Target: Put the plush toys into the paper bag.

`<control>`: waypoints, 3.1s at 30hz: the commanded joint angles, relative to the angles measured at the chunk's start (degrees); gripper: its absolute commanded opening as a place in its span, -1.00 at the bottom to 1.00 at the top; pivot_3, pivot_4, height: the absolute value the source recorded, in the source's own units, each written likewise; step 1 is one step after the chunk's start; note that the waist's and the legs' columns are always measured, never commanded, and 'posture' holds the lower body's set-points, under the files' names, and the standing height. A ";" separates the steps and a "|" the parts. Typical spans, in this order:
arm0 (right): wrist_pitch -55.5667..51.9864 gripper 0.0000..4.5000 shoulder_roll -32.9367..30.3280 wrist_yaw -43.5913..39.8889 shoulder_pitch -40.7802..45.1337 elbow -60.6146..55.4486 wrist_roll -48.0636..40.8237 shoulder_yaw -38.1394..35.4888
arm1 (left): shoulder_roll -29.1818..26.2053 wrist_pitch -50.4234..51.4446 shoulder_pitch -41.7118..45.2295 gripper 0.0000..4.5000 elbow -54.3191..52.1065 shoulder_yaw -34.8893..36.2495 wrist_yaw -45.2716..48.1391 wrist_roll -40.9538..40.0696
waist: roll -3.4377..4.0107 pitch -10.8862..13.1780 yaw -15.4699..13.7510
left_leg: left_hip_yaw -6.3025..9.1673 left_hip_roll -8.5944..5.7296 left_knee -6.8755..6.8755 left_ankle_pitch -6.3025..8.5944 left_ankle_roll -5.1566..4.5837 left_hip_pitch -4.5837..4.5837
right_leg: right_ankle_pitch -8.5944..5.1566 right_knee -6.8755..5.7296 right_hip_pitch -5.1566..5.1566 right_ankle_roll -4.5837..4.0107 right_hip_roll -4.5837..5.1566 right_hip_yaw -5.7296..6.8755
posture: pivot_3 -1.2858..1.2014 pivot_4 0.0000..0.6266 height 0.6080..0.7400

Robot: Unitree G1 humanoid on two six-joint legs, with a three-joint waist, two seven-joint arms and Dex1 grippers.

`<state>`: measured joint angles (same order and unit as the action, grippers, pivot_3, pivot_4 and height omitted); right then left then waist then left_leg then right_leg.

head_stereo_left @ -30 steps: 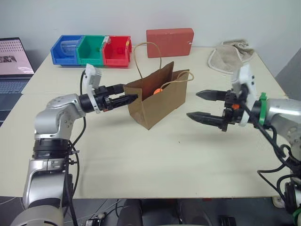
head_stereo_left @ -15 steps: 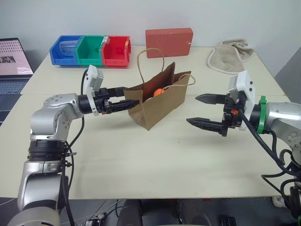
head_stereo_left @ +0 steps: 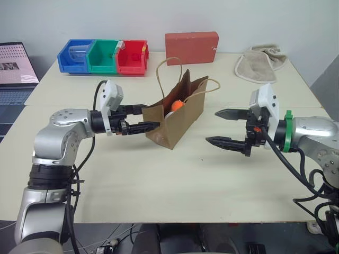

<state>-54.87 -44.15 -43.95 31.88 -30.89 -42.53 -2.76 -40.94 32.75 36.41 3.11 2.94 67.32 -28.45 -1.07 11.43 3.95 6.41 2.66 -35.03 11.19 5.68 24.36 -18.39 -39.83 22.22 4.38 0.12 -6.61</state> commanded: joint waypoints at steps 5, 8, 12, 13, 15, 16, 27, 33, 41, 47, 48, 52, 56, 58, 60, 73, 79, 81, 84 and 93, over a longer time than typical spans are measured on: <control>6.32 1.00 5.32 5.82 4.11 4.72 10.70 8.03 | -0.83 -0.94 -1.07 0.62 -1.78 1.78 -3.21 0.65 | 0.00 0.00 0.09 | -0.01 -0.01 -0.02 0.00 0.00 -0.01 | 0.00 -0.03 0.01 0.00 0.00 -0.01 | 0.03 -0.52 1.00; 8.19 1.00 7.77 6.80 5.39 7.05 14.29 11.08 | -1.53 0.27 -3.01 0.62 -3.15 3.17 -4.28 -0.35 | 0.01 0.00 0.27 | 0.00 0.00 -0.01 0.00 0.00 0.00 | 0.00 -0.04 0.02 0.00 0.00 -0.01 | 0.03 -0.52 1.00; 9.97 1.00 11.63 9.19 7.36 10.64 19.00 14.24 | -0.53 1.54 -4.71 0.62 -6.03 3.85 -6.03 -1.91 | 0.00 0.00 0.31 | 0.01 0.00 -0.01 0.00 0.00 0.00 | 0.00 -0.05 0.03 0.00 0.00 0.00 | 0.03 -0.52 1.00; 10.65 1.00 12.68 9.94 7.87 11.86 20.51 15.16 | -0.37 1.71 -4.98 0.62 -6.62 3.73 -6.29 -2.11 | 0.00 0.00 0.27 | 0.01 0.00 -0.01 0.00 0.00 0.00 | 0.00 -0.05 0.02 0.00 0.00 0.00 | 0.03 -0.52 1.00; 11.50 1.00 13.93 10.53 8.40 13.27 22.58 16.14 | -0.30 1.95 -5.30 0.62 -7.26 3.60 -6.64 -2.34 | 0.00 0.00 0.18 | 0.01 -0.01 -0.02 -0.01 0.01 0.00 | 0.00 -0.07 0.02 0.00 0.00 0.00 | 0.03 -0.52 1.00; 11.79 1.00 15.45 11.18 8.90 14.40 23.28 16.53 | -0.15 1.75 -5.52 0.62 -7.54 3.49 -6.88 -2.23 | 0.00 0.00 0.15 | 0.01 -0.01 -0.03 -0.01 0.01 0.00 | 0.00 -0.07 0.02 0.00 0.01 -0.01 | 0.03 -0.52 1.00; 11.35 1.00 16.70 9.80 8.91 12.15 26.52 15.98 | -2.29 0.13 -8.87 0.62 -9.68 6.28 -8.13 -2.13 | 0.00 0.00 0.19 | 0.02 -0.01 -0.02 -0.01 0.01 -0.01 | 0.00 -0.10 0.03 -0.01 0.00 0.01 | 0.03 -0.52 1.00; 9.57 1.00 12.48 7.59 7.47 7.50 24.52 13.12 | -4.95 3.98 -15.31 0.62 -15.20 14.03 -9.29 -7.02 | 0.00 0.00 0.20 | 0.03 0.02 0.01 0.00 0.00 -0.01 | 0.00 -0.09 0.04 -0.01 0.00 0.01 | 0.03 -0.52 1.00; 6.69 1.00 3.13 -0.26 3.32 1.25 16.63 3.81 | -5.26 11.64 -24.62 0.62 -31.00 17.36 -17.08 -14.01 | 0.00 0.00 -0.61 | -0.01 0.00 0.01 0.00 0.00 -0.04 | -0.01 -0.04 -0.02 -0.01 0.04 -0.03 | 0.03 -0.52 1.00; 5.35 1.00 0.58 -3.00 2.08 -1.35 10.72 -0.01 | 6.55 10.18 -22.54 0.62 -34.86 8.18 -29.17 -11.33 | -0.10 0.01 -1.17 | -0.15 -0.02 -0.09 0.00 -0.01 -0.34 | 0.00 0.05 -0.33 0.01 0.04 -0.17 | 0.03 -0.52 1.00; 5.19 1.00 0.43 -2.96 1.89 -1.63 10.25 -0.16 | 7.34 9.51 -22.29 0.62 -34.53 7.35 -30.12 -10.32 | -0.10 0.01 -1.17 | -0.15 -0.02 -0.09 0.00 -0.01 -0.36 | 0.00 0.05 -0.34 0.01 0.03 -0.17 | 0.03 -0.52 1.00; 4.35 1.00 0.69 -1.77 0.94 -3.58 8.73 0.03 | 11.74 4.69 -20.11 0.62 -30.77 0.38 -32.75 -3.92 | -0.09 0.01 -1.08 | -0.14 -0.01 -0.08 -0.01 -0.01 -0.47 | 0.01 -0.04 -0.37 0.00 0.00 -0.18 | 0.03 -0.52 1.00; 3.62 1.00 -0.04 -1.41 0.31 -5.01 7.33 -0.53 | 15.37 2.30 -17.72 0.62 -26.82 -2.10 -35.28 -0.98 | -0.10 0.01 -1.10 | -0.19 -0.04 -0.08 -0.01 -0.01 -0.45 | 0.01 0.01 -0.39 0.01 0.02 -0.24 | 0.03 -0.52 1.00; 3.34 1.00 -0.60 -1.27 0.03 -5.39 6.79 -0.94 | 16.81 0.80 -16.88 0.62 -25.36 -3.74 -36.12 1.13 | -0.10 0.01 -1.14 | -0.17 -0.04 -0.08 -0.01 -0.02 -0.45 | 0.01 0.01 -0.39 0.01 0.01 -0.22 | 0.03 -0.52 1.00; 3.19 1.00 -1.01 -1.01 -0.06 -5.62 6.16 -1.14 | 17.82 0.12 -16.62 0.62 -24.73 -4.90 -36.21 2.06 | -0.10 0.01 -1.14 | -0.17 -0.04 -0.08 -0.01 -0.02 -0.46 | 0.01 0.01 -0.40 0.01 0.01 -0.22 | 0.03 -0.52 1.00; 4.12 1.00 -3.07 -1.53 0.12 -5.25 3.54 -1.22 | 21.04 -9.51 -13.75 -0.48 -16.45 -7.91 -39.44 12.59 | -0.10 0.02 -1.34 | -0.16 -0.06 -0.07 -0.01 -0.02 -0.45 | 0.02 0.18 -0.47 0.04 0.01 -0.22 | 0.03 -0.52 1.00; 4.95 1.00 -3.50 -1.66 -0.22 -5.07 4.32 -0.69 | 21.20 -11.92 -13.07 -0.99 -15.11 -6.61 -38.55 13.27 | -0.10 0.02 -1.42 | -0.16 -0.06 -0.06 -0.01 -0.01 -0.45 | 0.02 0.19 -0.47 0.04 0.02 -0.21 | 0.03 -0.52 1.00; 5.34 1.00 -4.13 -1.71 -1.10 -5.09 4.73 -1.27 | 18.86 -12.43 -12.58 -0.99 -14.13 -5.29 -34.21 11.26 | -0.10 0.02 -1.43 | -0.16 -0.06 -0.06 -0.01 -0.02 -0.45 | 0.02 0.19 -0.47 0.04 0.02 -0.21 | 0.03 -0.52 1.00; 6.13 1.00 -5.37 -1.80 -2.52 -5.34 5.03 -2.19 | 16.49 -12.88 -11.97 -0.99 -13.31 -4.35 -28.14 8.11 | -0.09 0.02 -1.40 | -0.15 -0.05 -0.04 -0.01 -0.02 -0.45 | 0.02 0.19 -0.46 0.04 0.01 -0.20 | 0.03 -0.52 1.00; 0.87 1.00 -13.80 -4.60 -17.89 -12.24 -1.44 -22.39 | 7.93 -10.25 -2.39 -0.99 -3.48 -6.96 0.65 -0.99 | -0.11 0.03 -2.33 | -0.11 -0.06 0.00 0.00 -0.02 -0.35 | 0.02 0.38 -0.49 0.04 0.02 -0.11 | 0.03 -0.52 1.00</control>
<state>-52.30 -56.60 -47.65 15.60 -39.84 -41.50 -18.79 -31.88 22.57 31.80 -1.06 -2.73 62.22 -28.01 -1.19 11.47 1.62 6.33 2.60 -35.03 11.19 5.65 24.01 -18.37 -39.42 21.72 4.42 0.14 -6.69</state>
